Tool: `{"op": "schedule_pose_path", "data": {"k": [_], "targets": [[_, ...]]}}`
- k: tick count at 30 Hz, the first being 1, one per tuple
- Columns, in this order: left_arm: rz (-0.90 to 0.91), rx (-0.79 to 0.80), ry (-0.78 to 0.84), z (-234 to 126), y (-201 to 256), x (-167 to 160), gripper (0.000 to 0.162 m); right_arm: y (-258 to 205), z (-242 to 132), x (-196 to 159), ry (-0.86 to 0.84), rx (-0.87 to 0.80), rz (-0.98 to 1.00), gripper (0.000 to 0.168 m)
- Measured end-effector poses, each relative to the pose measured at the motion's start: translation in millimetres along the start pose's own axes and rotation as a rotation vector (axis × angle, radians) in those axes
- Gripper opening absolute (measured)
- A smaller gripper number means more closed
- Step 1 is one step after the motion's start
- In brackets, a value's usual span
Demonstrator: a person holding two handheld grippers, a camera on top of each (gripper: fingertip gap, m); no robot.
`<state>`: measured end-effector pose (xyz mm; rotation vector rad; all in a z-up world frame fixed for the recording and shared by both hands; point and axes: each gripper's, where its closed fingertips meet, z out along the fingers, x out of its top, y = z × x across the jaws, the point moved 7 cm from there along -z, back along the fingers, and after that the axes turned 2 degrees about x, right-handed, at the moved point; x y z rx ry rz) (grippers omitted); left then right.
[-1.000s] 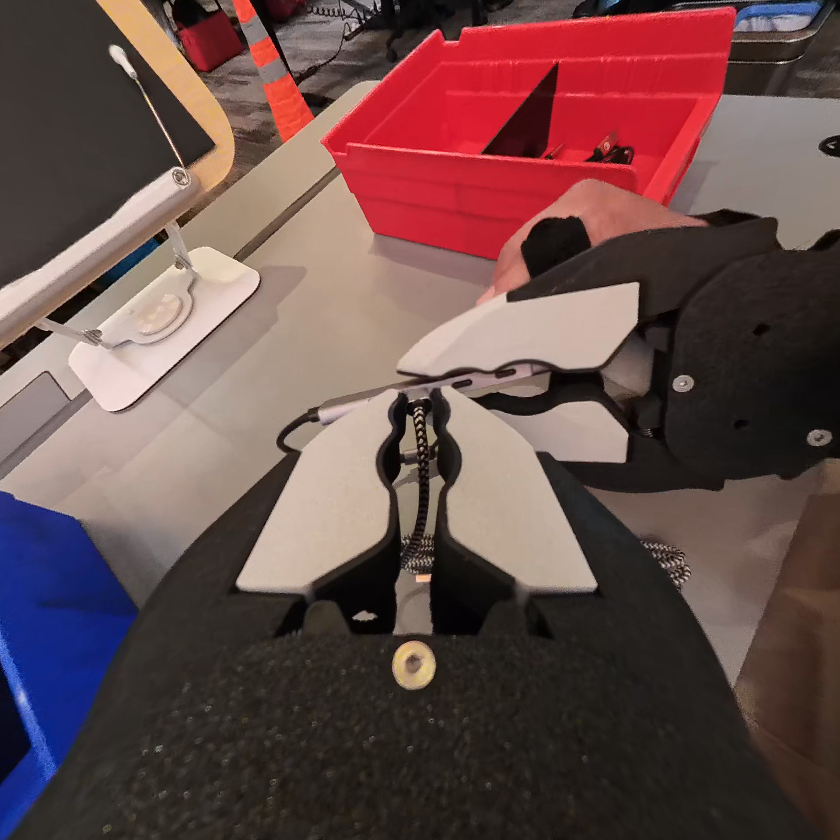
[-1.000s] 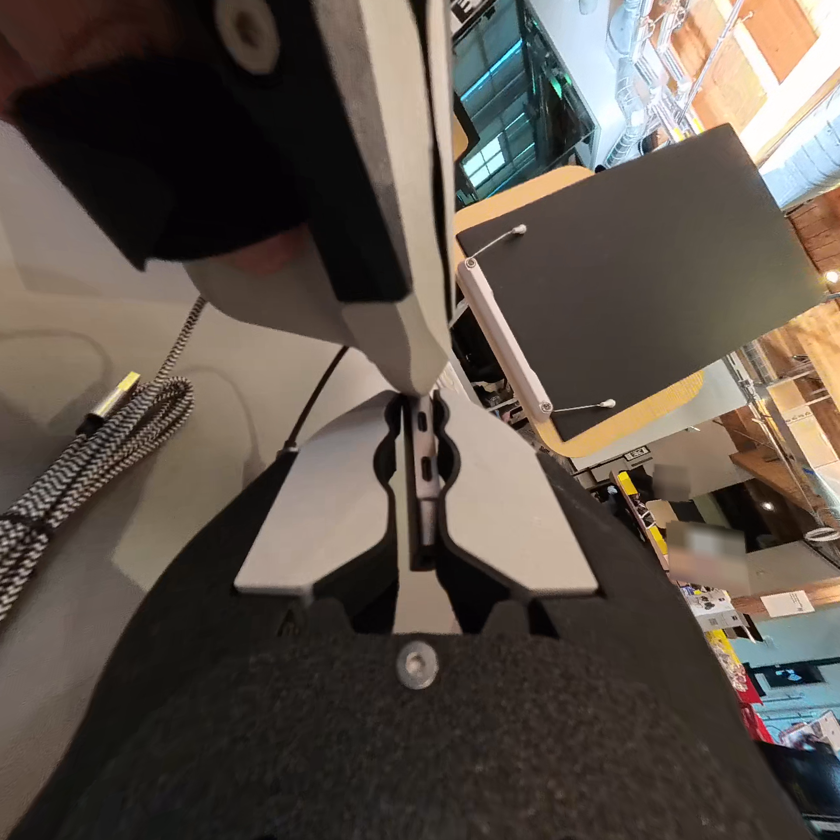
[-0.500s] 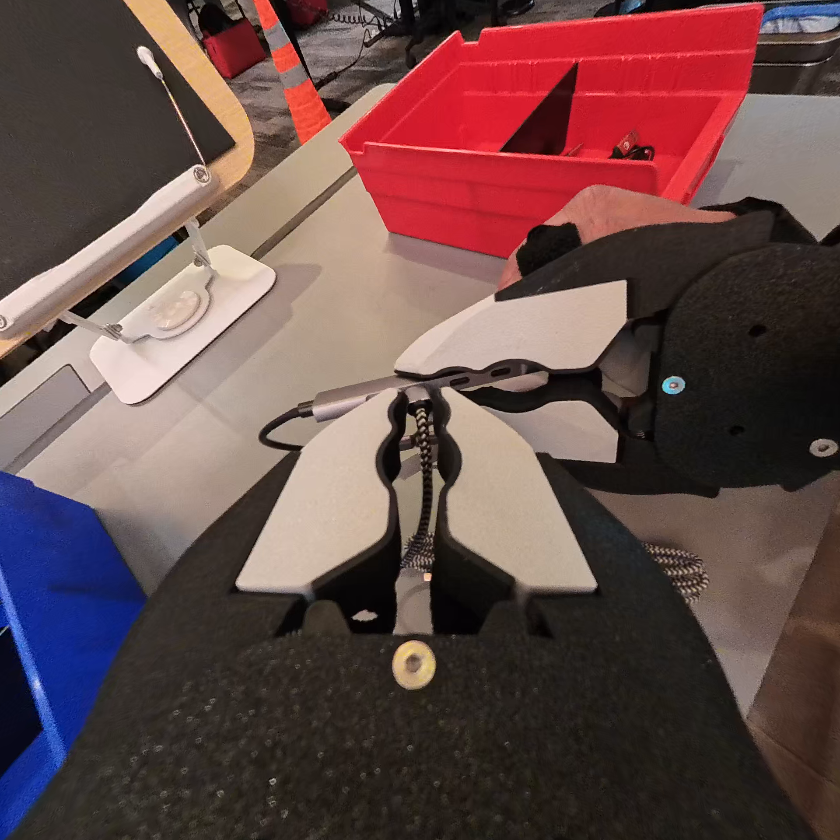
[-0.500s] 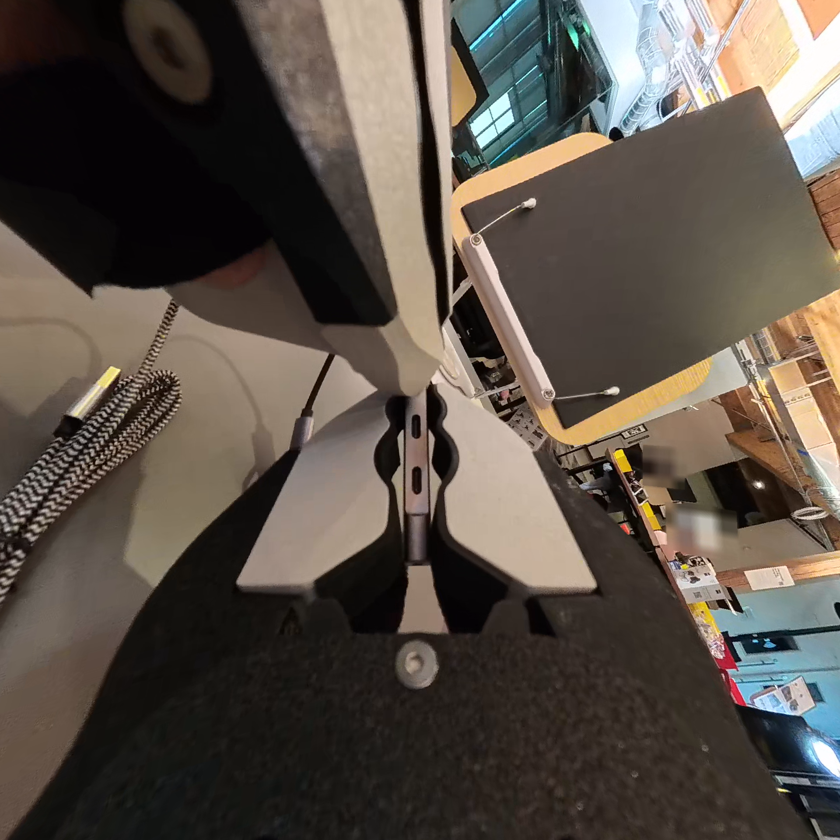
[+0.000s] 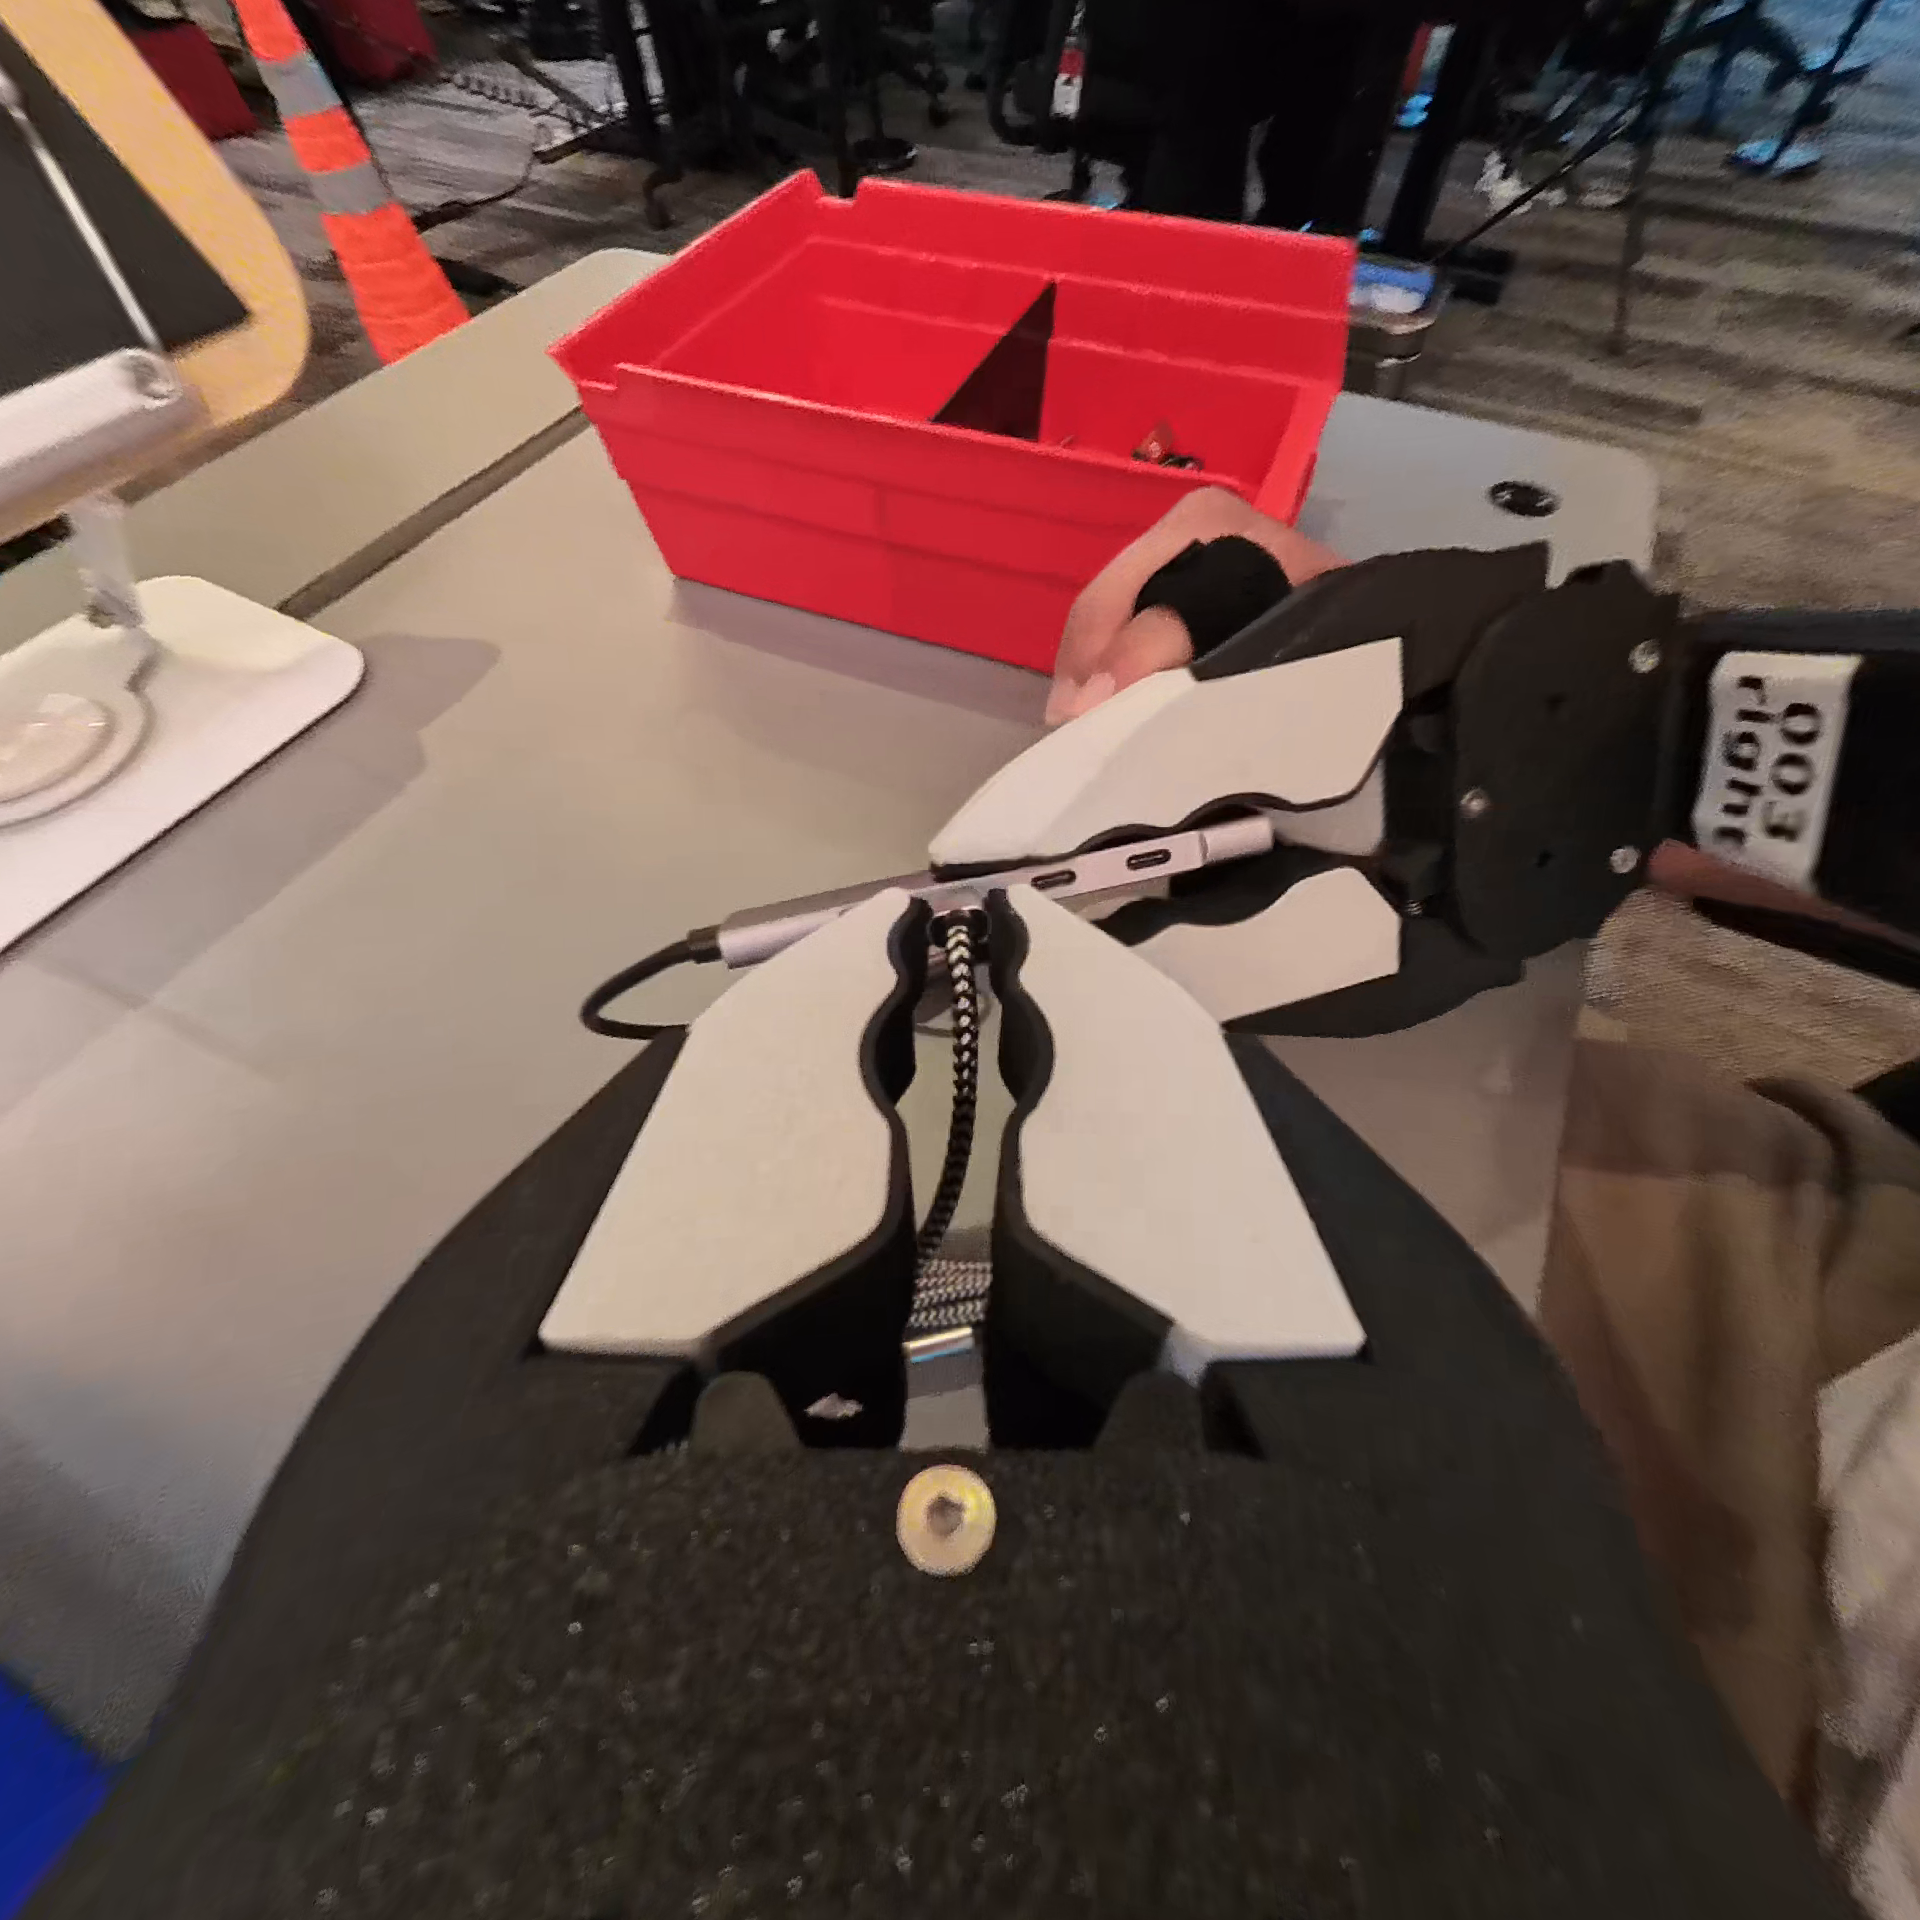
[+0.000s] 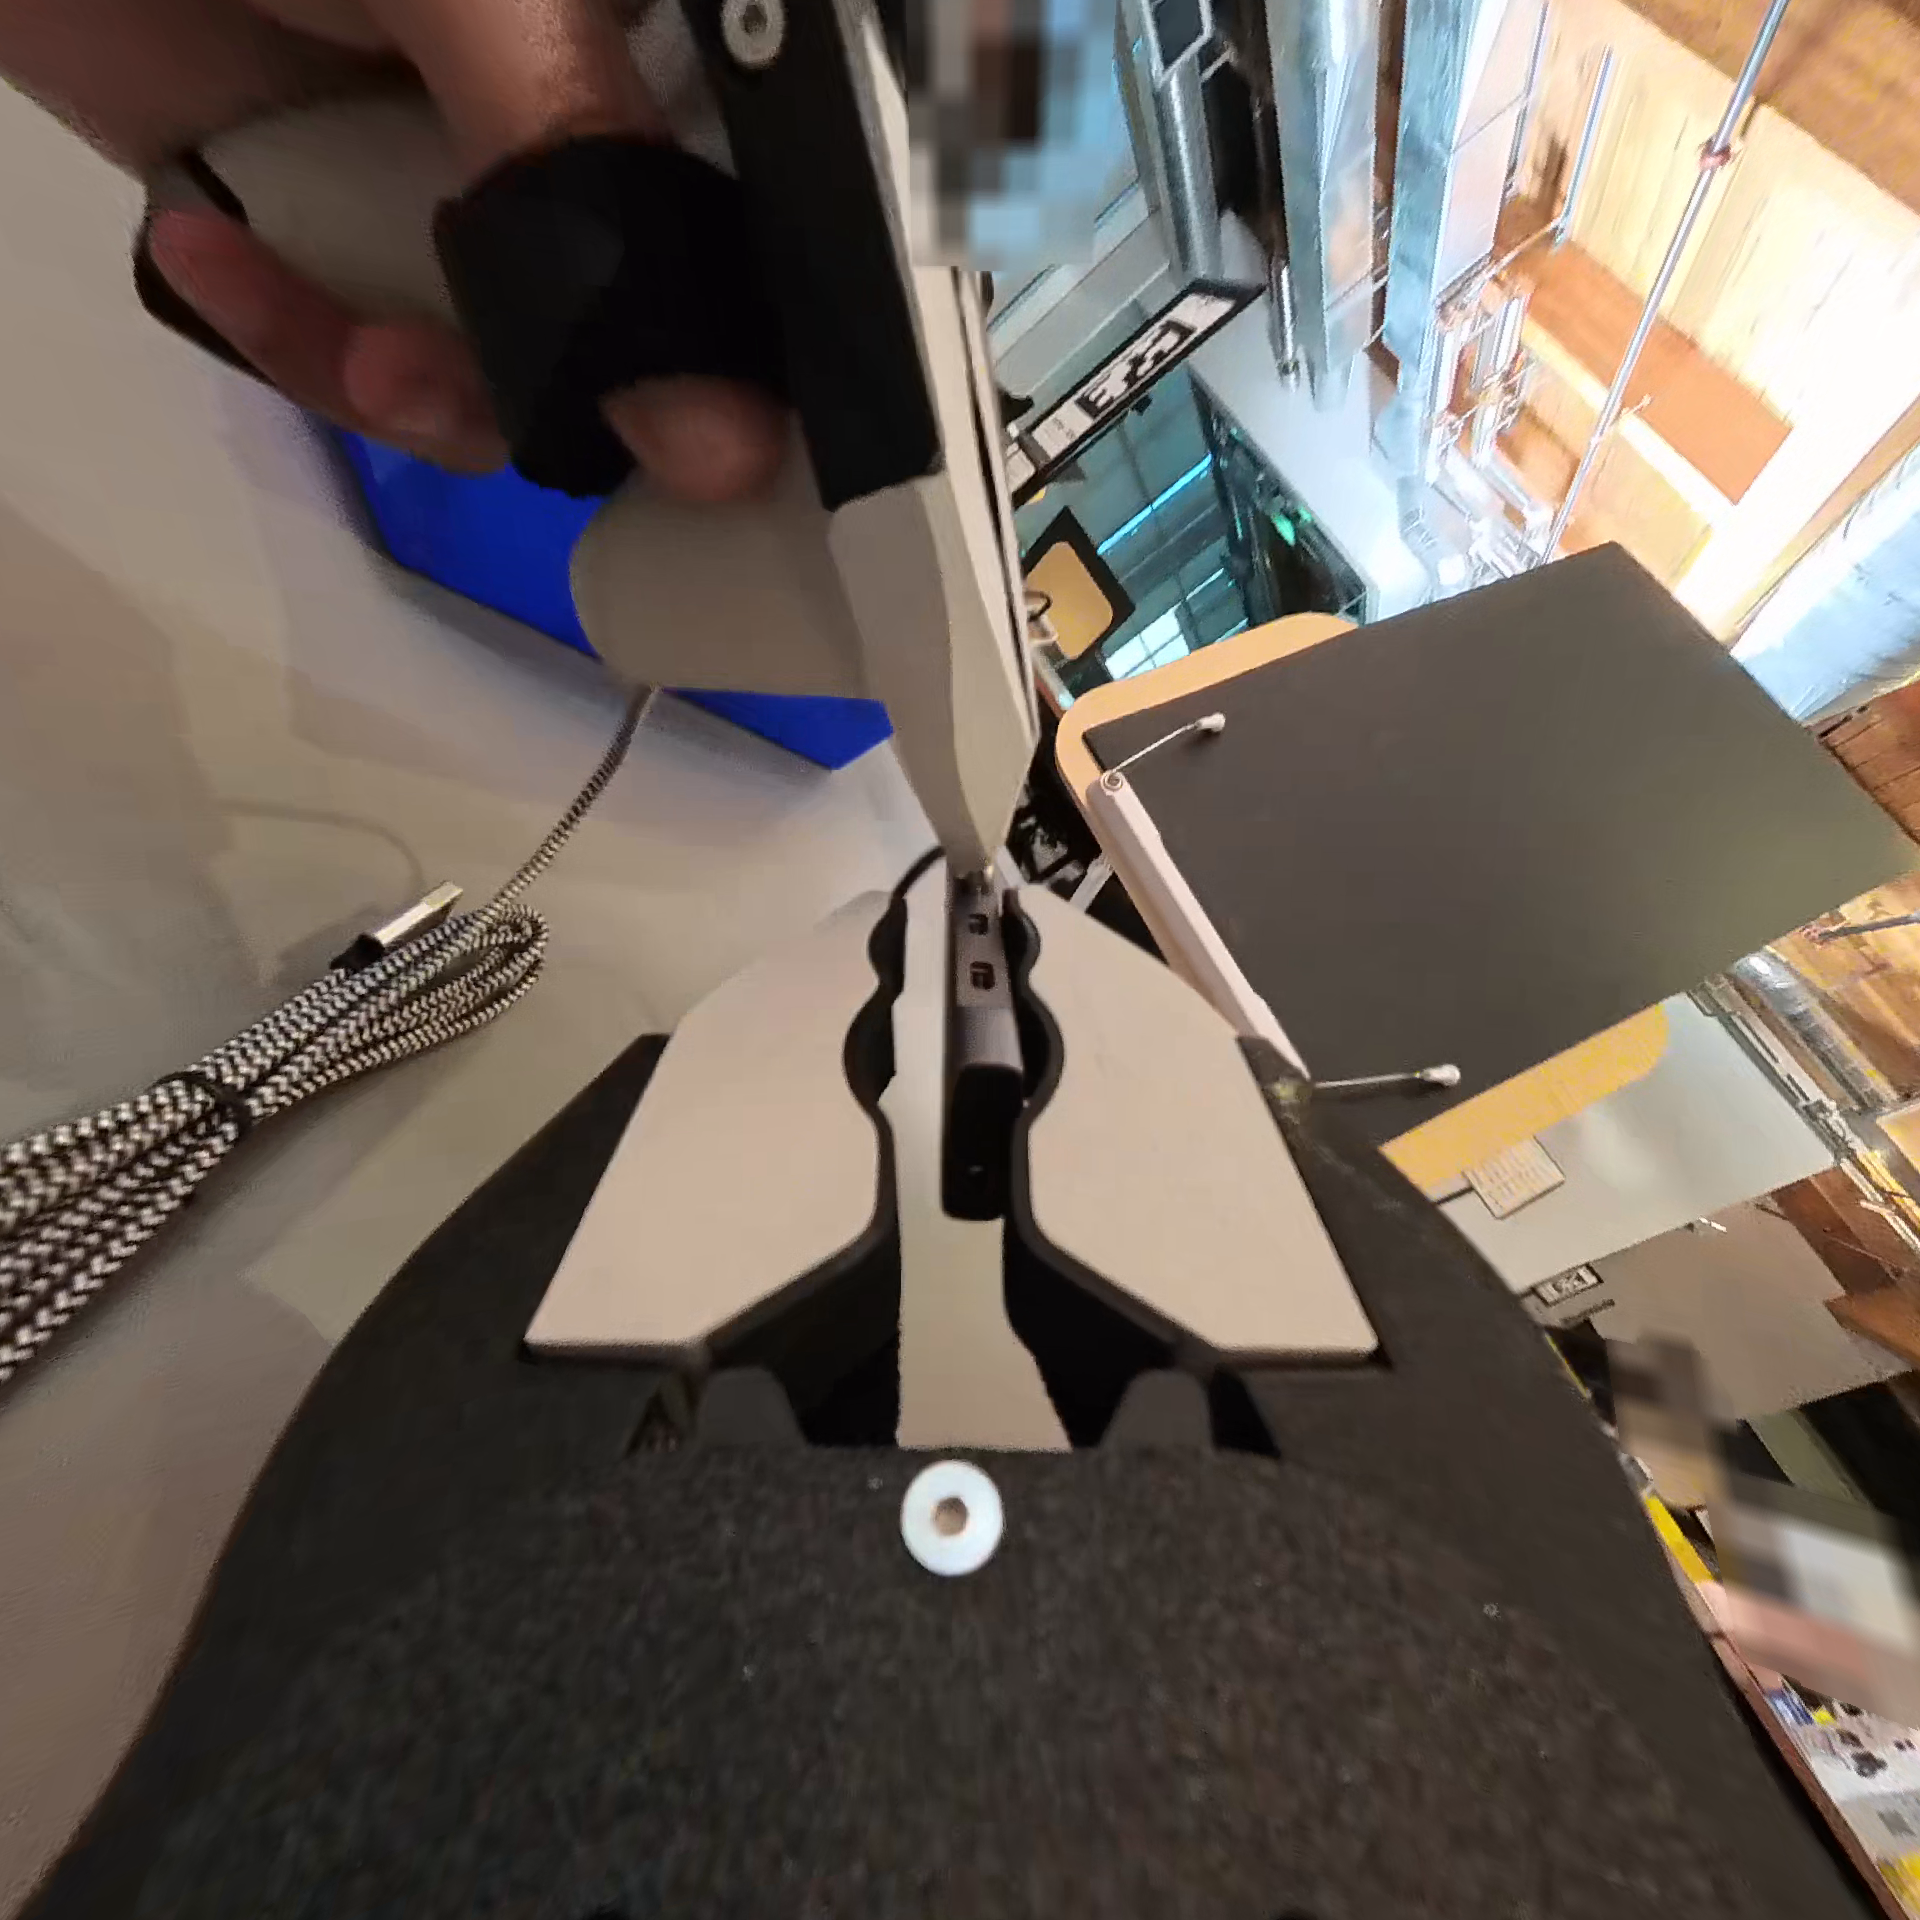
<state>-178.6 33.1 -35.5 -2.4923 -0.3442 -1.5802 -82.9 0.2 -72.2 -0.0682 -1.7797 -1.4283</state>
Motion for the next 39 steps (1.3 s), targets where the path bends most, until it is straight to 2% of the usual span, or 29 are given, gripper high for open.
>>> {"op": "schedule_pose_path", "data": {"k": [5, 13, 21, 22, 23, 24, 25, 26, 28, 31, 35, 39], "targets": [[-0.059, -0.136, 0.036, -4, -3, -1, 0.011, 4, -2, 7, 0.03, 0.019, -0.006, 0.009], [-0.011, -0.092, 0.024, -8, -4, -1, 0.011, 4, 2, 10, -0.045, -0.021, -0.103, 0.01], [0.003, -0.091, 0.012, -11, -5, -1, 0.011, 3, 3, 12, -0.06, -0.028, -0.104, 0.01], [-0.008, -0.101, 0.046, -16, -7, 2, 0.011, 3, 4, 11, -0.084, -0.038, -0.112, 0.008], [-0.053, -0.125, 0.128, -31, -13, 11, 0.011, 9, 5, -13, -0.284, -0.079, -0.116, 0.01], [-0.097, -0.115, 0.194, -52, -25, 23, 0.01, 18, -1, -40, -0.352, -0.072, -0.06, 0.01], [-0.066, -0.038, 0.206, -71, -38, 32, 0.01, 33, -14, -44, -0.307, -0.092, 0.051, 0.01], [-0.006, 0.042, 0.182, -81, -45, 35, 0.01, 48, -24, -24, -0.199, -0.151, 0.083, 0.009], [-0.007, 0.032, 0.186, -79, -40, 36, 0.011, 47, -16, -4, -0.175, -0.145, 0.054, 0.01], [-0.001, 0.022, 0.161, -60, -29, 24, 0.011, 27, -6, -12, -0.195, -0.063, 0.039, 0.01], [-0.124, 0.062, 0.128, -45, -23, 0, 0.011, 32, -10, -19, -0.199, -0.06, 0.112, 0.01], [-0.123, 0.091, 0.049, -33, -14, -29, 0.011, 30, -16, -26, -0.204, -0.04, 0.177, 0.009]]}}
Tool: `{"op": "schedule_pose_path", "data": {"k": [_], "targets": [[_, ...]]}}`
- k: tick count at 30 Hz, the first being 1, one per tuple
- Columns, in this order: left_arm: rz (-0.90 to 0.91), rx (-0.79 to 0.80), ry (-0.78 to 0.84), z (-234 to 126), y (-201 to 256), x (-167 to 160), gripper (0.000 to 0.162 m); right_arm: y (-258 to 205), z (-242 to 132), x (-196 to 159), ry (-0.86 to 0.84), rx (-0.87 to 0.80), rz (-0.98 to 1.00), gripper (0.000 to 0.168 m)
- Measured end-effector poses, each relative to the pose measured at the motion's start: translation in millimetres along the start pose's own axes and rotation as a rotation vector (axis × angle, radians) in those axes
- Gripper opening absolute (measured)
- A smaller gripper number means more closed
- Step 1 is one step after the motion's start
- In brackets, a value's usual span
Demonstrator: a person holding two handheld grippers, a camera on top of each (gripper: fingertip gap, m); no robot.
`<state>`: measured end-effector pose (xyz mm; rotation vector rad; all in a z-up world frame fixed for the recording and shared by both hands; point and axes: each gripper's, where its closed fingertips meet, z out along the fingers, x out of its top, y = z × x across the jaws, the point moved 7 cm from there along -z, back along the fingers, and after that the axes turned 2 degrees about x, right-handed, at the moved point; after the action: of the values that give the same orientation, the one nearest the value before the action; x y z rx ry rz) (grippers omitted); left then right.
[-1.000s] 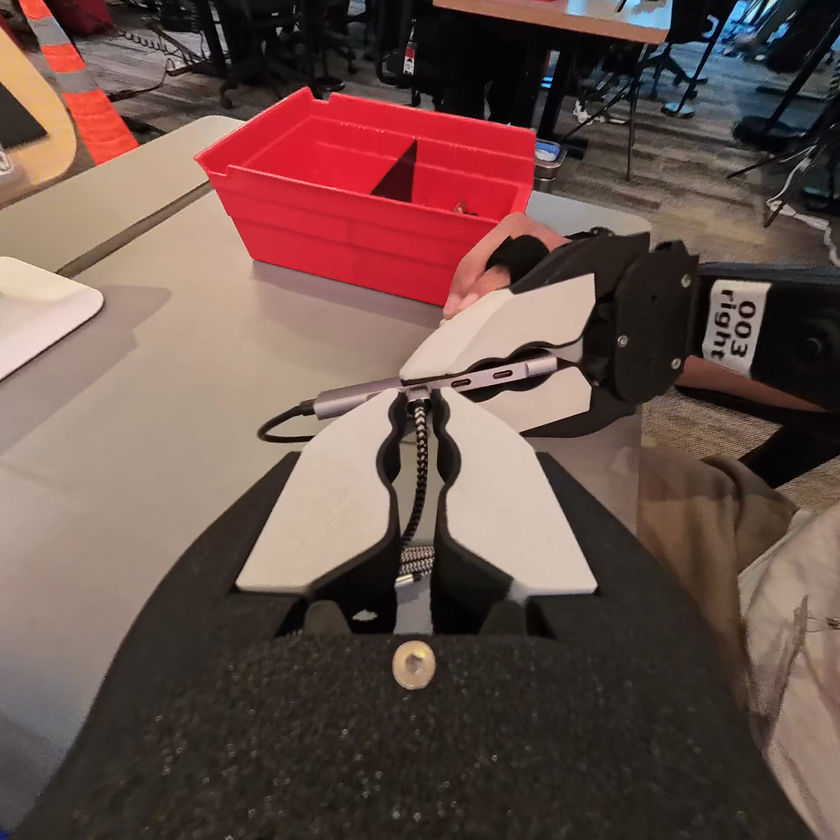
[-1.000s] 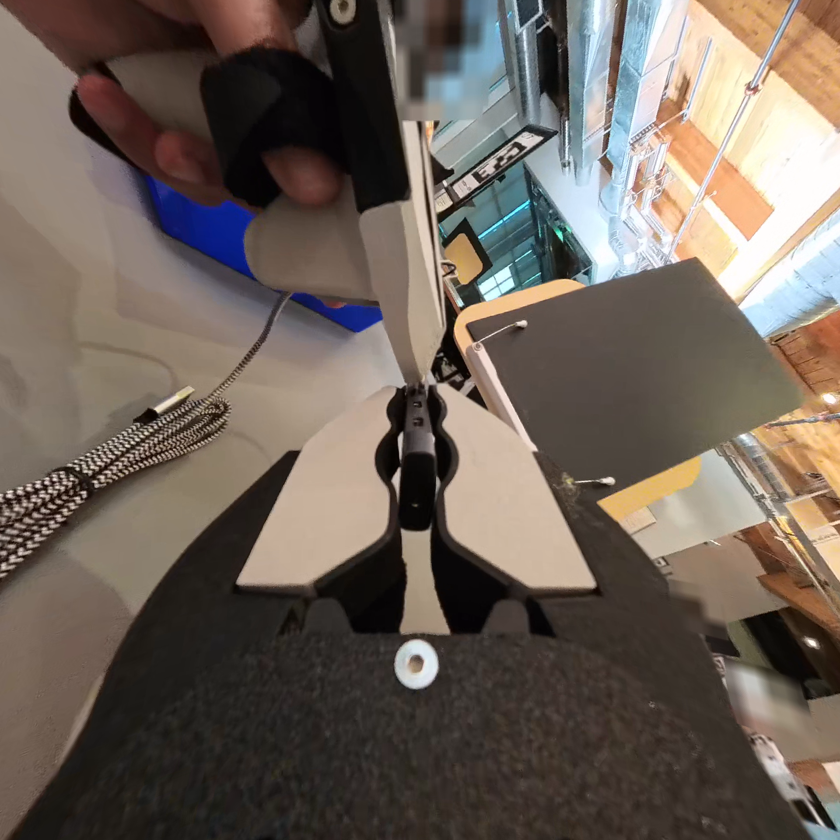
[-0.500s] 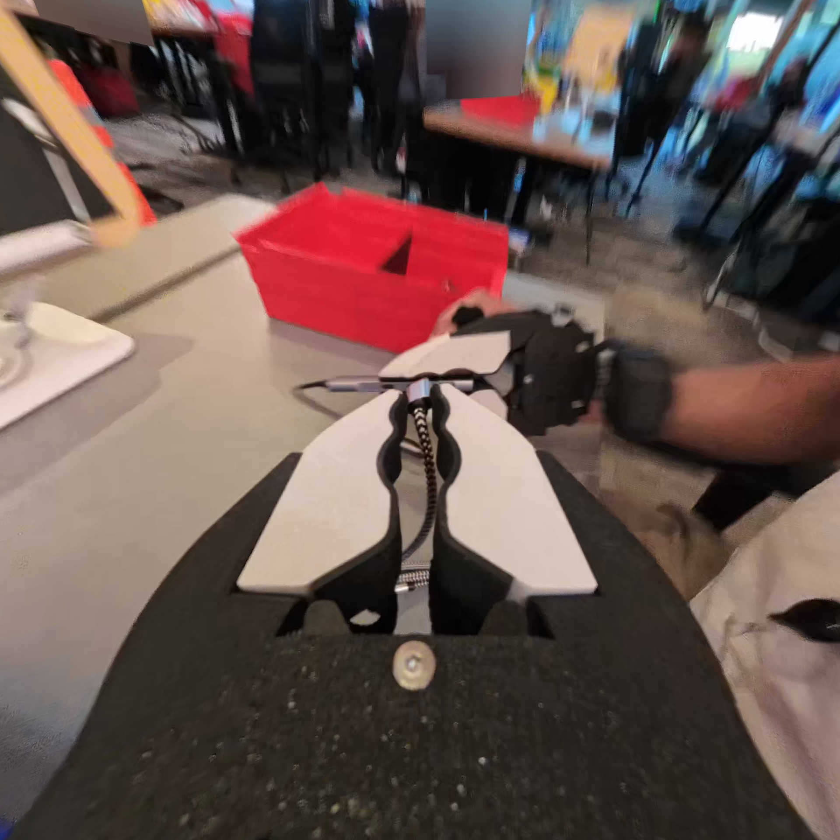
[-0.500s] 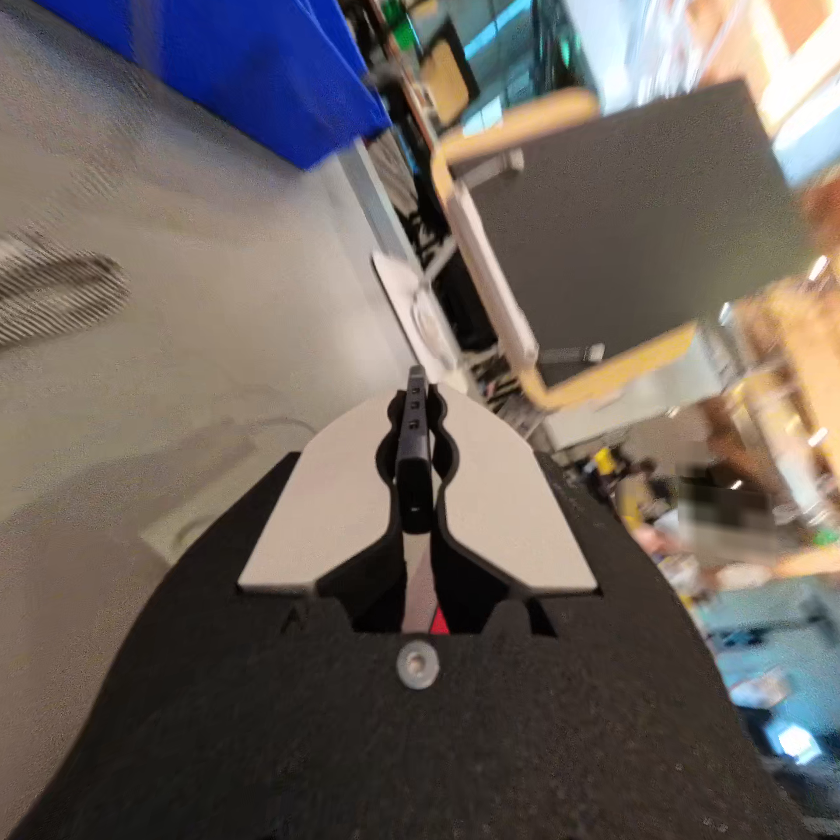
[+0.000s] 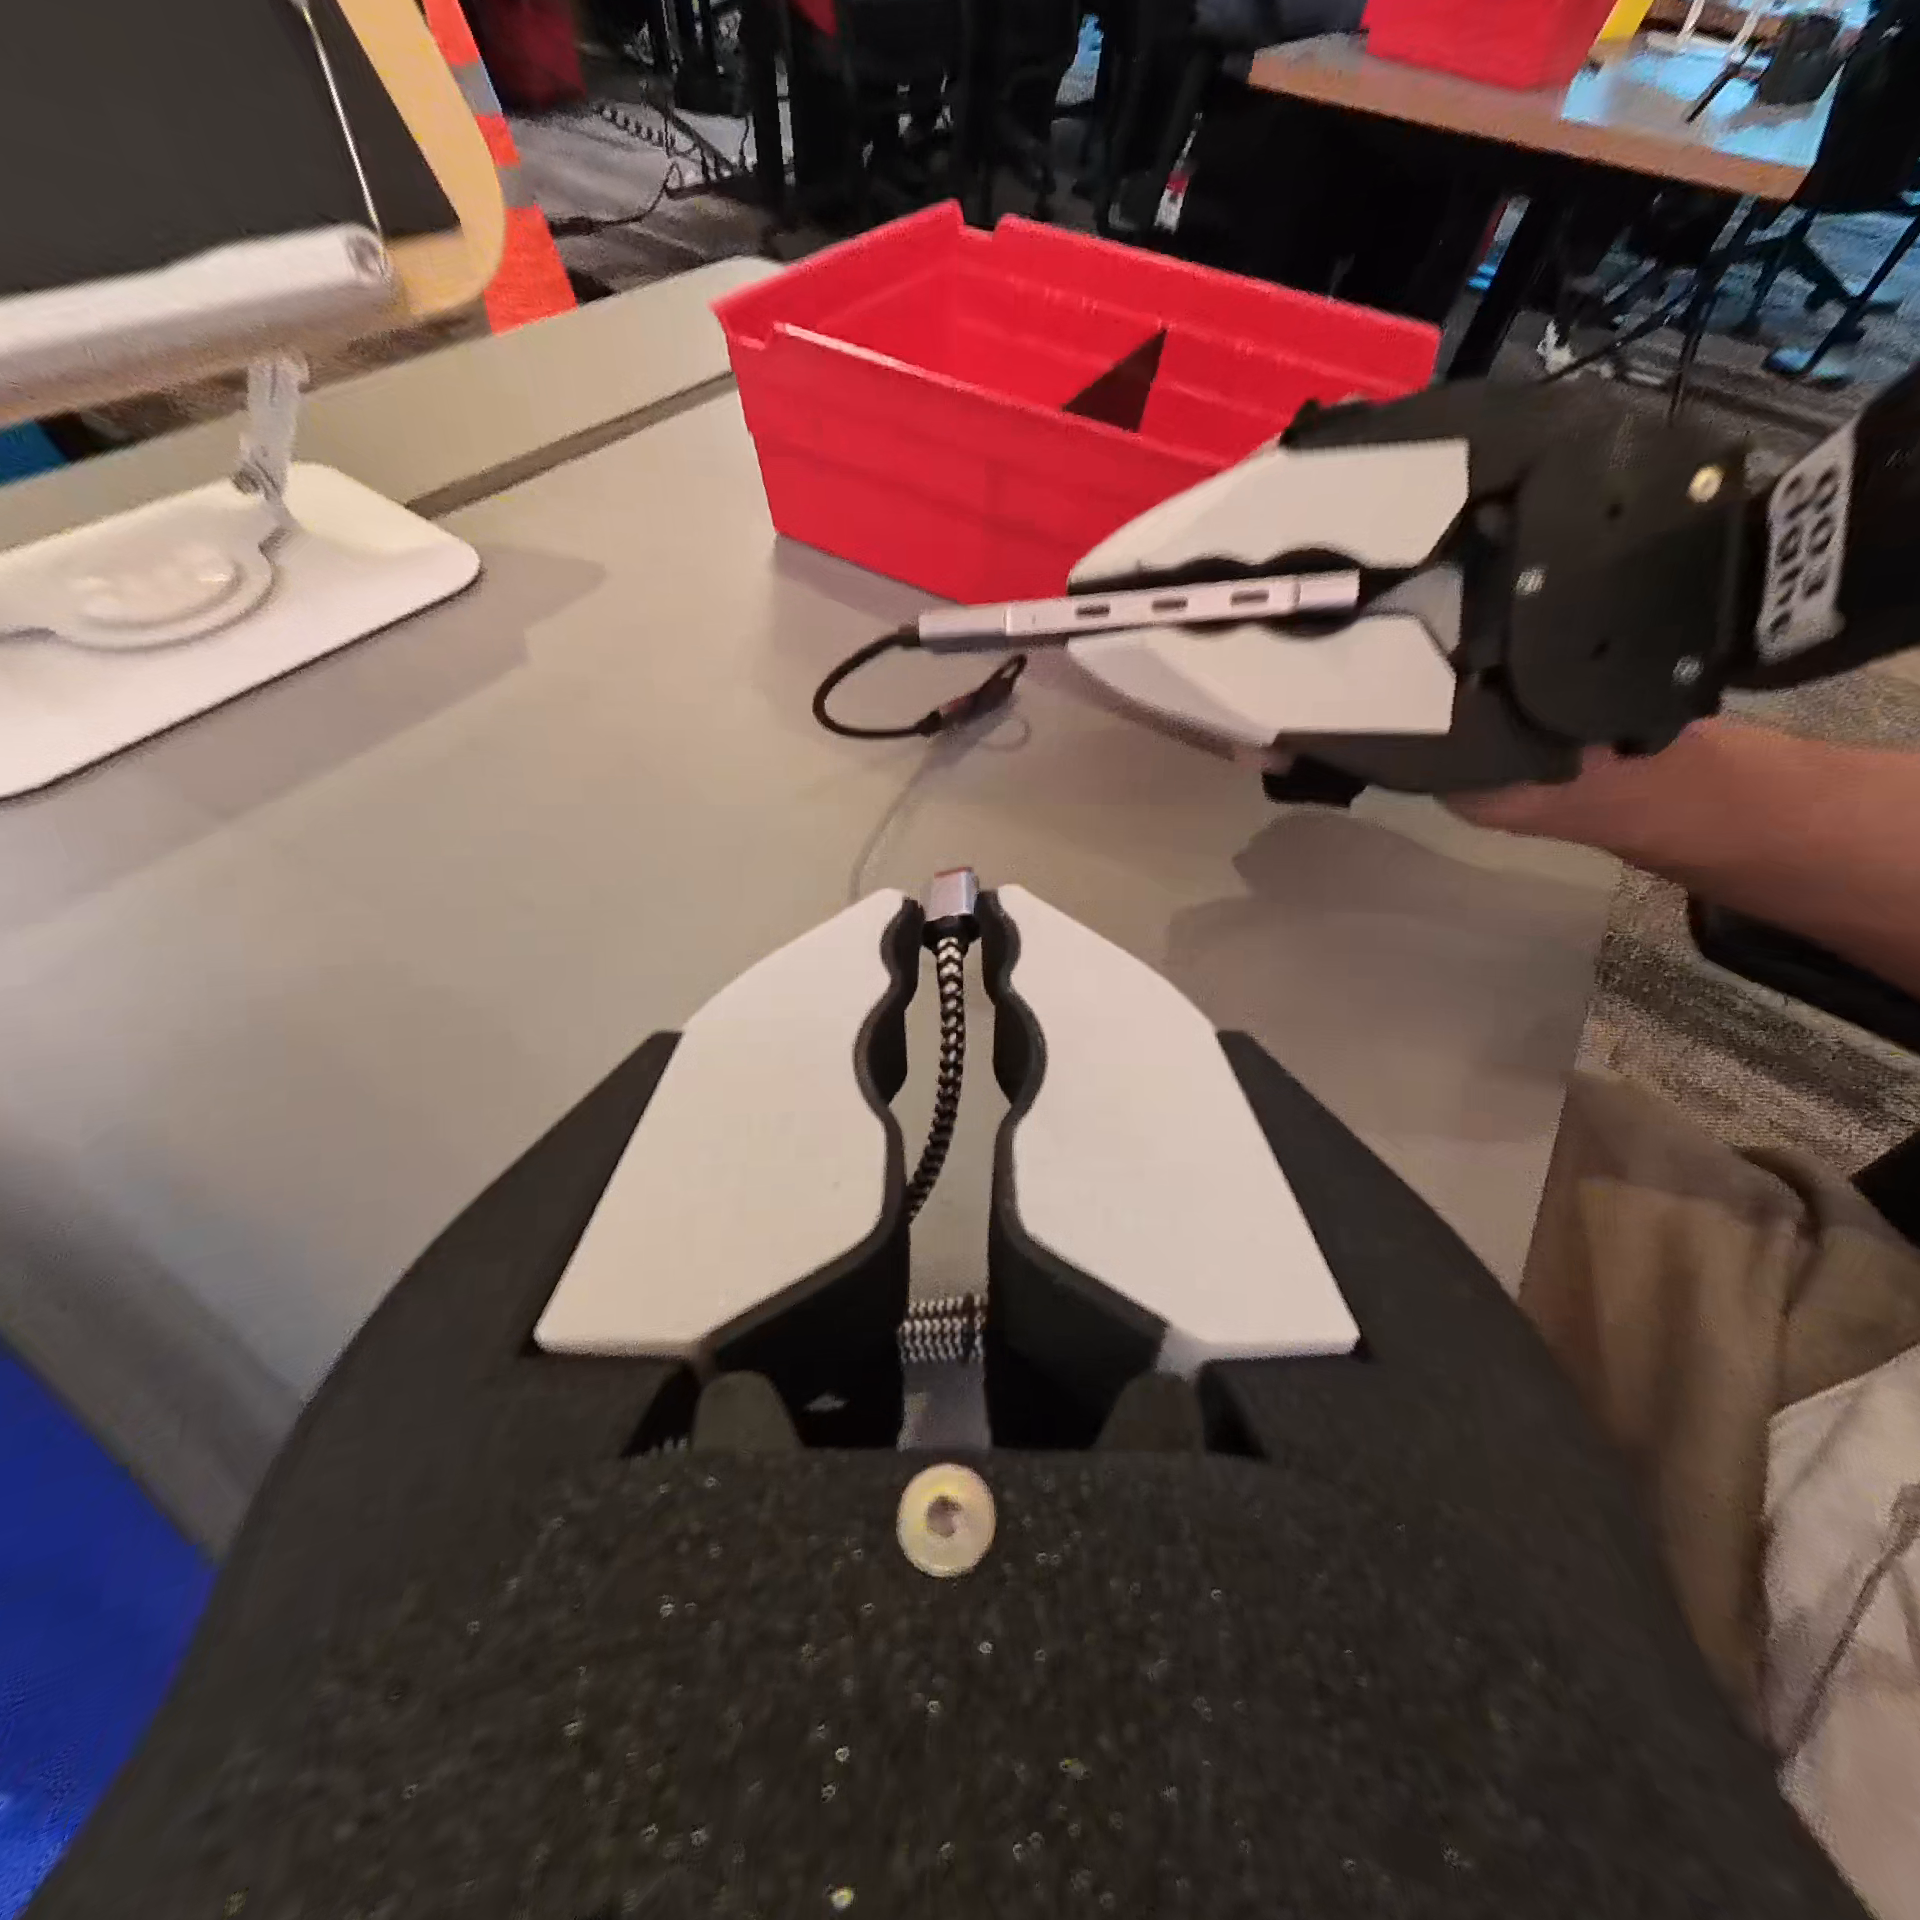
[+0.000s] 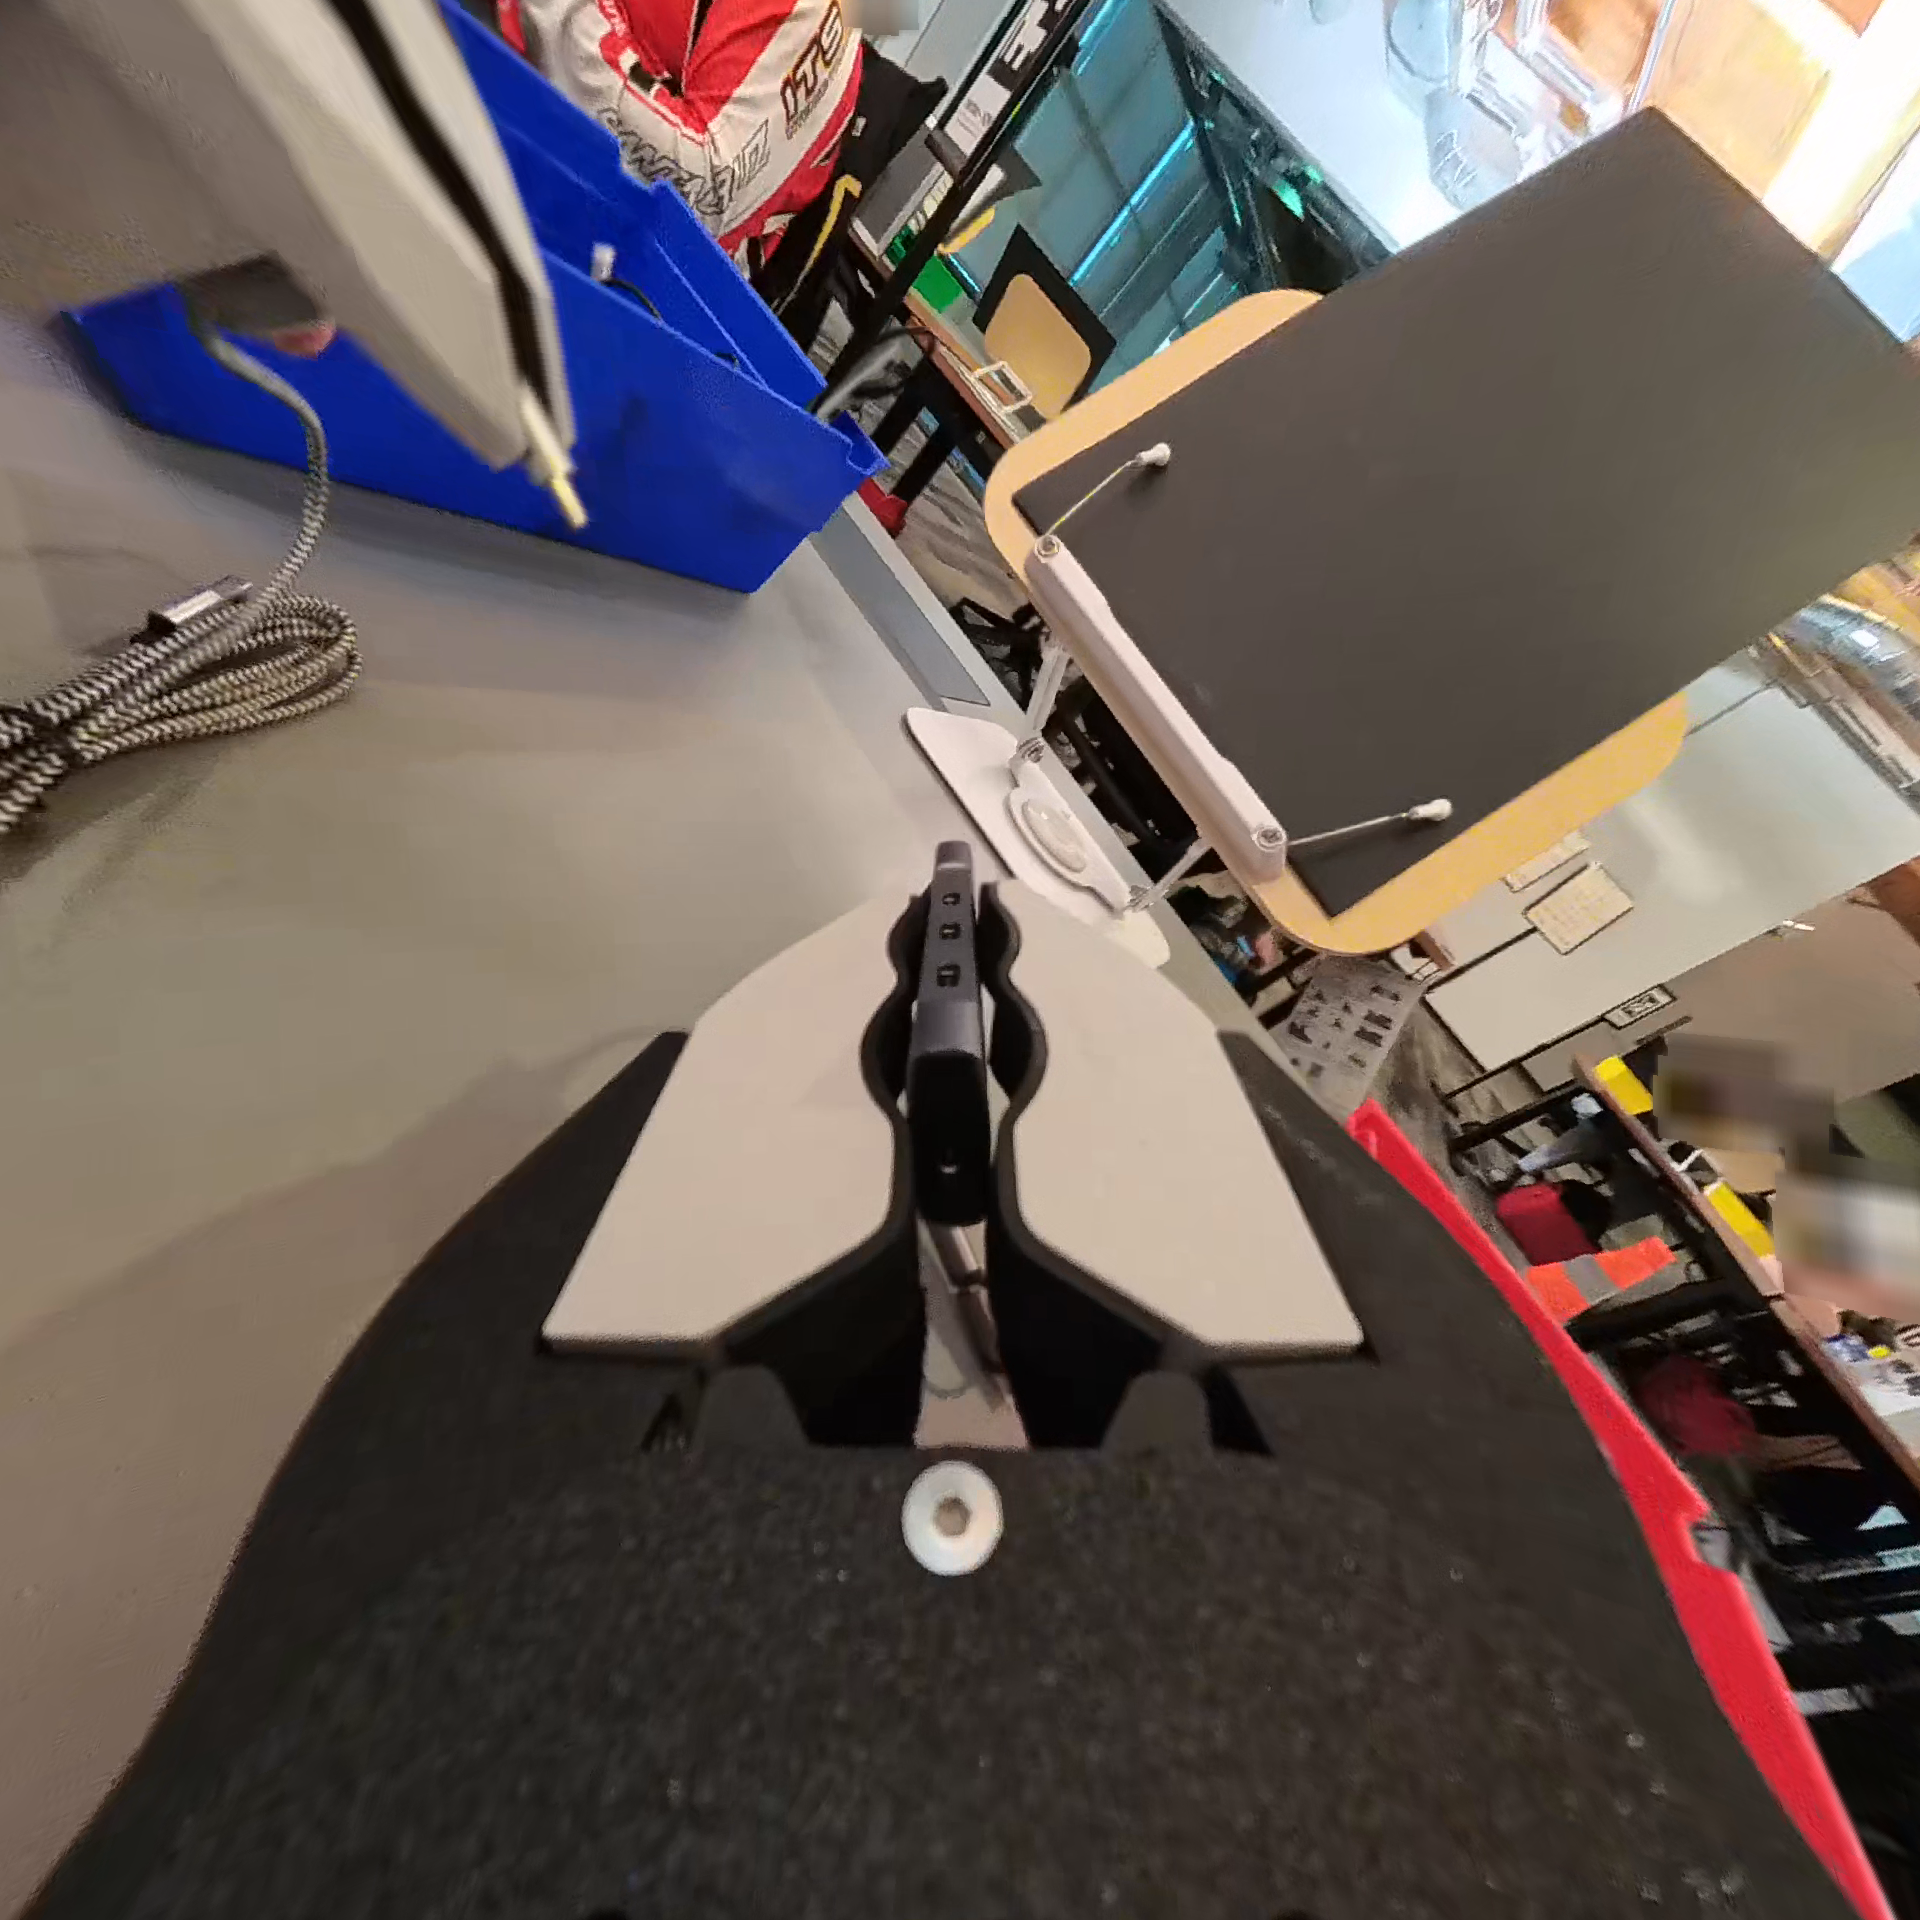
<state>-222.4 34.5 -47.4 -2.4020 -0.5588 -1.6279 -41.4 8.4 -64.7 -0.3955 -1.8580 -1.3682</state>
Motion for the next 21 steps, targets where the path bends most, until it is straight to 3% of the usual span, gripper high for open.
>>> {"op": "schedule_pose_path", "data": {"k": [7, 10, 16, 18, 21], "targets": [[-0.036, -0.047, -0.037, 3, 3, -12, 0.011, 1, -2, 3, 0.027, 0.027, 0.082, 0.009], [-0.019, -0.059, -0.067, 6, 13, -21, 0.011, 24, -6, 14, 0.05, 0.042, 0.199, 0.009], [0.052, -0.071, -0.095, 7, 32, -27, 0.011, 181, -40, 38, 0.062, -0.058, 0.401, 0.009], [0.063, -0.072, -0.101, 8, 34, -28, 0.011, 232, -44, 24, 0.036, -0.09, 0.485, 0.009], [0.051, -0.074, -0.1, 8, 34, -28, 0.011, 274, -30, -20, -0.055, -0.036, 0.61, 0.009]]}}
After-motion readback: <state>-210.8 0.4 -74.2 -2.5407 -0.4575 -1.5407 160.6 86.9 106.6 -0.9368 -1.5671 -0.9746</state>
